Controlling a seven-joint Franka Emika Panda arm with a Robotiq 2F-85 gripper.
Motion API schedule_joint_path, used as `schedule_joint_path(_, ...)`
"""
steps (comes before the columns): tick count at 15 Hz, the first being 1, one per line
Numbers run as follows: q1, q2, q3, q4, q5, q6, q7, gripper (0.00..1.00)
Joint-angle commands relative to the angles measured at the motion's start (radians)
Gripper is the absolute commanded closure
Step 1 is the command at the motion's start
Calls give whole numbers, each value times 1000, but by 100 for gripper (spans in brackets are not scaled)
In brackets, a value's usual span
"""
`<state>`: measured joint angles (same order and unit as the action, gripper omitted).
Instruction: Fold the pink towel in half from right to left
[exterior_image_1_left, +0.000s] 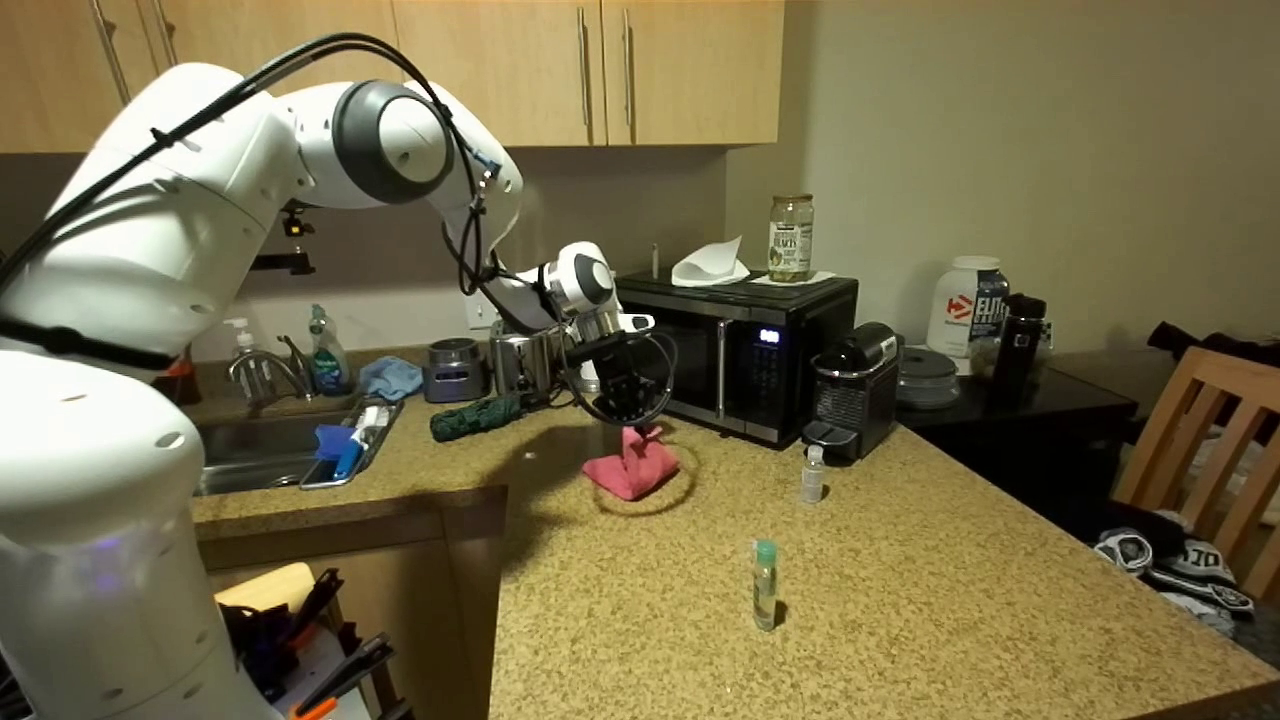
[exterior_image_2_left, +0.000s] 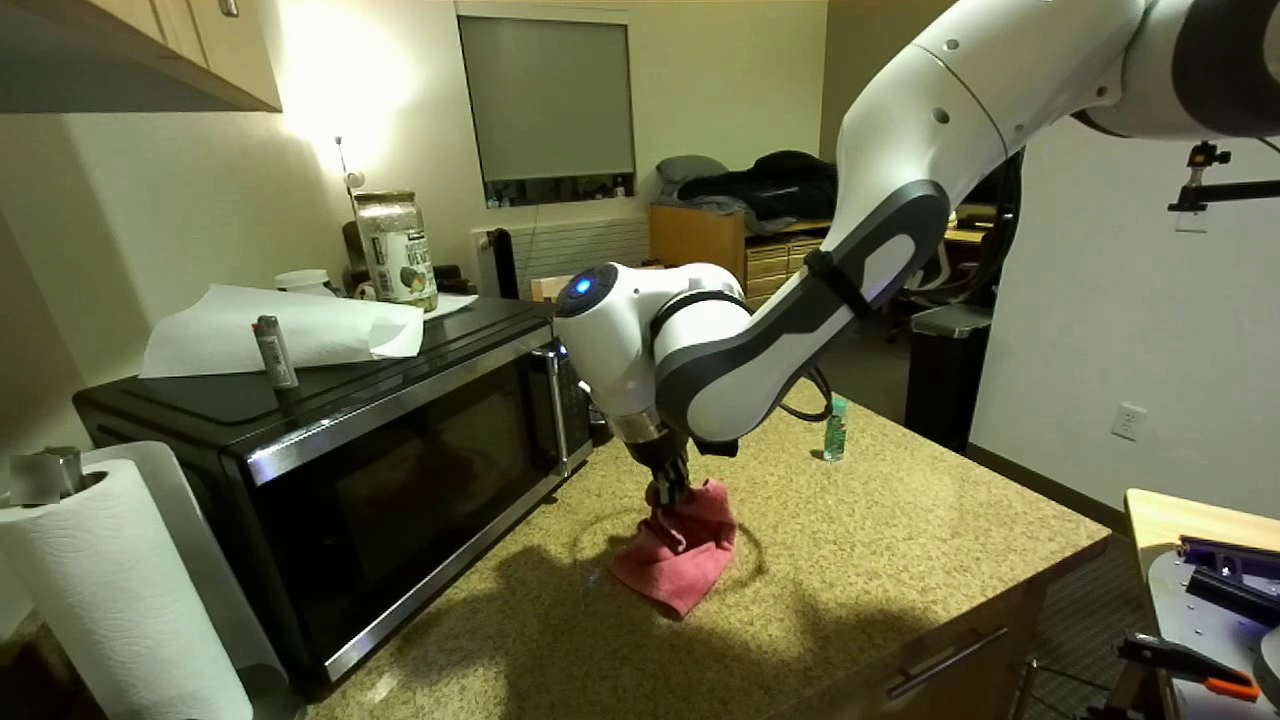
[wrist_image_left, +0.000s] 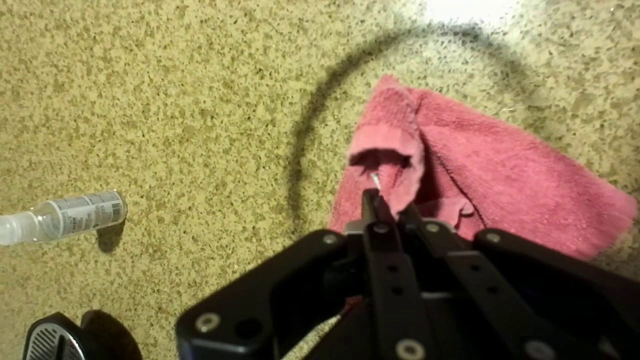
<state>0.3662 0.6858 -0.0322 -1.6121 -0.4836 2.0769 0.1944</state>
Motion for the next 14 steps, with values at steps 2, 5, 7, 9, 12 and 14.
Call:
schedule_joint_path(2,33,-24,-7,-47,-75,-18,57,95)
schedule_joint_path(5,48,-28,1,-57,-101,-19,63,95)
schedule_joint_path(7,56,-31,8,-61,-112,-21,64,95)
schedule_joint_path(9,64,-35,14,-64,-114,-24,62,95)
schedule_joint_path(12,74,-38,21,-64,-110,-34,64,95)
schedule_joint_path(14,79,-40,25,-62,-110,-42,66,95)
